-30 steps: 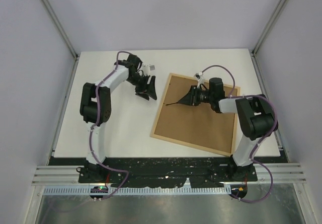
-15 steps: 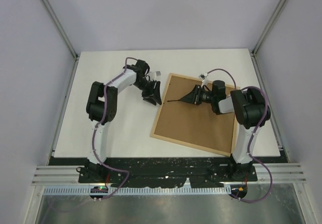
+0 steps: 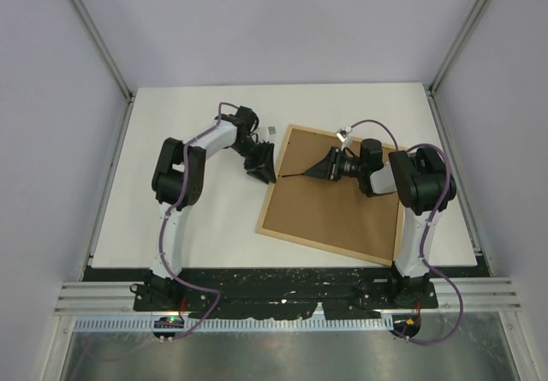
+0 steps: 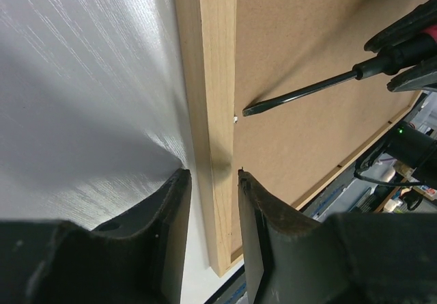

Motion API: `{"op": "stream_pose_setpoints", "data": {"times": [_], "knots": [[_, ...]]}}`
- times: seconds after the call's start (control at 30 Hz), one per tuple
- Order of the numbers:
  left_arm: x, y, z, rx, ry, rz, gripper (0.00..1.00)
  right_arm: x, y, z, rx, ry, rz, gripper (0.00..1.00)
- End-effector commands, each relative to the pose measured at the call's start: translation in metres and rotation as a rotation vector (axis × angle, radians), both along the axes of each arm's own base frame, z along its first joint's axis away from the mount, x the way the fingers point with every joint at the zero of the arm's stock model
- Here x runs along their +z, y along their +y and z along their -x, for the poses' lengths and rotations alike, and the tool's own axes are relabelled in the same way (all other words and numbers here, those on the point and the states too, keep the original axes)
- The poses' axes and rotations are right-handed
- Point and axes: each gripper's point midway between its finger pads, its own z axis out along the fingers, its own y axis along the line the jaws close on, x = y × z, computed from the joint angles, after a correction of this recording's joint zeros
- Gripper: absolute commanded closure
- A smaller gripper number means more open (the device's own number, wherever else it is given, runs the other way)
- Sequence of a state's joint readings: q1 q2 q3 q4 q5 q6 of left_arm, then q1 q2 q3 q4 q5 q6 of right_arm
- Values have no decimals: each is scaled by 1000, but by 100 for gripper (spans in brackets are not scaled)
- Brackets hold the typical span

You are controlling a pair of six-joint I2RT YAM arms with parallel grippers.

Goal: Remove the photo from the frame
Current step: Release the photo frame item from the photo frame.

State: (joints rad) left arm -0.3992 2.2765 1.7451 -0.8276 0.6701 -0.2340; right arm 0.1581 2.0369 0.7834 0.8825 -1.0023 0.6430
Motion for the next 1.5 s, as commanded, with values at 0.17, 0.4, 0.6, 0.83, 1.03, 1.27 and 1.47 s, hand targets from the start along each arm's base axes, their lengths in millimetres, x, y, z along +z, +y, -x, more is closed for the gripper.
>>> {"op": "stream_pose_setpoints", "data": {"times": [0.17,0.4,0.6,0.83,1.03,1.27,1.47], "knots": [[1,-11,-5,-19,-35,-12,64,4,7,-7,9,-50,-2,92],[1,-16,1,-40,-36,-19,76,-2,9,-8,7,-34,5,92],[0,-17,3,-44,-37,-31,79,3,8,-13,-15,-69,17,92],[0,-16,2,-43,-43,-40,79,14,2,-16,-31,-90,13,92],[-1,-18,4,-49,-41,-39,79,11,4,-17,-27,-80,6,92],[-1,-19,5,-50,-40,-43,80,15,1,-19,-44,-100,10,92],[0,-25,10,-64,-30,-27,80,6,4,-18,-42,-82,10,92]]}}
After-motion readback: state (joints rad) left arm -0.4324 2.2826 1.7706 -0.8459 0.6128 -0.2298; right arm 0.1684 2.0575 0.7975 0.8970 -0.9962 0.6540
